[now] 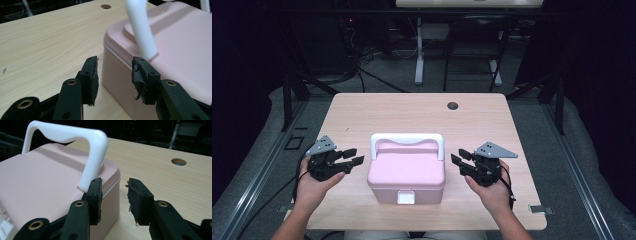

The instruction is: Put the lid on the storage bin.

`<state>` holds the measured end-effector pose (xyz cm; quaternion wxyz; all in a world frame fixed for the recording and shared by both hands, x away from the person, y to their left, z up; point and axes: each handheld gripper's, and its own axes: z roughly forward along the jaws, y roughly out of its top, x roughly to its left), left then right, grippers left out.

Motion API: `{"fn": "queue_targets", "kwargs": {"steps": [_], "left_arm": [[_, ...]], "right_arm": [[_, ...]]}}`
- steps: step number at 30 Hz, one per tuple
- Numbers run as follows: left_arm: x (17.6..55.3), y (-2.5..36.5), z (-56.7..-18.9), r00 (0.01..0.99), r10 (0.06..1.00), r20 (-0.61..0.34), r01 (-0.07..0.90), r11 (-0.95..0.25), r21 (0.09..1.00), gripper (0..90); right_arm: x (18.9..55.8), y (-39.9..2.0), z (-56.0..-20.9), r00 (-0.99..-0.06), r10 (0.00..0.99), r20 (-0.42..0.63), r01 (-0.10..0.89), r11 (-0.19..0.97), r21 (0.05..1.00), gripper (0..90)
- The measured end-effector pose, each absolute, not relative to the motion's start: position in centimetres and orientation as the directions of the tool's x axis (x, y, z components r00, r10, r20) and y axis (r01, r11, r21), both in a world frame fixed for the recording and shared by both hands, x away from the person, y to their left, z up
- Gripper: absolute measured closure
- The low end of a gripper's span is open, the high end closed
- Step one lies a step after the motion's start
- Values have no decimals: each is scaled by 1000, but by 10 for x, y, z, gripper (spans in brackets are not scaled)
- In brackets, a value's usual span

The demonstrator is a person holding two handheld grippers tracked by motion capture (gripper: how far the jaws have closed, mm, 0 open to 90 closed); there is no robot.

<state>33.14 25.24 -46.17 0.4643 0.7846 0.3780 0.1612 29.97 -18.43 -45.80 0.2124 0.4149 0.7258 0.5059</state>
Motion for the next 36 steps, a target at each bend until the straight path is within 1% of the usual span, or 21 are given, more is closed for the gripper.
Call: {"fn": "queue_targets", "kwargs": {"steps": [7, 14, 20, 27, 32, 36], "left_arm": [[352, 260, -466, 618, 776, -128, 471, -235, 851, 552], [364, 268, -478, 575, 803, -154, 497, -194, 846, 543], [364, 274, -490, 555, 818, -148, 510, -195, 838, 547], [361, 281, -500, 539, 830, -143, 513, -189, 837, 531], [361, 287, -511, 522, 844, -120, 523, -206, 827, 530], [361, 290, -520, 512, 850, -125, 537, -203, 819, 505]], "right_arm": [[317, -187, -459, -532, 839, 109, 397, 133, 908, 615], [326, -198, -466, -496, 861, 116, 419, 120, 900, 603], [330, -209, -479, -462, 876, 138, 442, 92, 892, 596], [331, -217, -492, -434, 893, 117, 443, 99, 891, 580], [332, -221, -504, -413, 906, 89, 444, 114, 889, 572], [333, -222, -511, -407, 909, 93, 459, 116, 881, 565]]}}
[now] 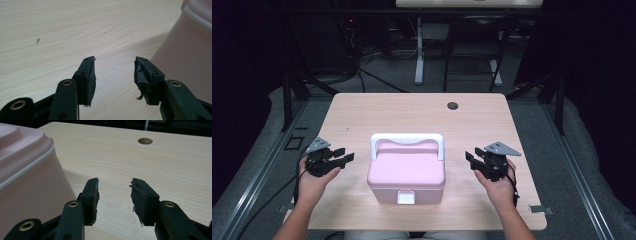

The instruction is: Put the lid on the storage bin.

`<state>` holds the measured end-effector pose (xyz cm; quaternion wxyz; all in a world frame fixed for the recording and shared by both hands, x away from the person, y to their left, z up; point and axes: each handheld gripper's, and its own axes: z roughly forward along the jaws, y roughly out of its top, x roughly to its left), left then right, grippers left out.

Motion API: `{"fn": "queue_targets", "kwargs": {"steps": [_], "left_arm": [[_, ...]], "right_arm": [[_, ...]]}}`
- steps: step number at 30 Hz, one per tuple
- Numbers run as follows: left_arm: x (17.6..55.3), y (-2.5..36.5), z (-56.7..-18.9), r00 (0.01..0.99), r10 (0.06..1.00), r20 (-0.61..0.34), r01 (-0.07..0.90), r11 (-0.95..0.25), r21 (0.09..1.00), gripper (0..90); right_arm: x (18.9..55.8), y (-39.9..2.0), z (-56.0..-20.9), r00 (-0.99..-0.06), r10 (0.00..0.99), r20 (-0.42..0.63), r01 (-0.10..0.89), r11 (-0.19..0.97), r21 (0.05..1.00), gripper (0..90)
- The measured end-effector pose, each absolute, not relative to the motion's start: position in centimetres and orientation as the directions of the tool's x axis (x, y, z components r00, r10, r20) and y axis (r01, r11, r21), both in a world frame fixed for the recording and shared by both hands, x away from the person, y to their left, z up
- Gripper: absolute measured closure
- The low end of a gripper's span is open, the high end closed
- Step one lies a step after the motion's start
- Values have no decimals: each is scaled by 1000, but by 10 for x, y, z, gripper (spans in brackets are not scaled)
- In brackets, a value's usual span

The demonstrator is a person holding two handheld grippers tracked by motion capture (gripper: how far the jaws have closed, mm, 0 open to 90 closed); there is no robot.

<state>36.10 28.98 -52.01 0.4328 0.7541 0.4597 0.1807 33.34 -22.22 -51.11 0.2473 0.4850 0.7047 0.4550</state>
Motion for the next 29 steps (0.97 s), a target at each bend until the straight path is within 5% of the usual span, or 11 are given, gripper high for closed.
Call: {"fn": "queue_targets", "kwargs": {"steps": [29], "left_arm": [[368, 274, -553, 536, 832, -144, 603, -258, 754, 444]], "right_arm": [[348, -218, -547, -414, 905, 100, 554, 163, 816, 529]]}}
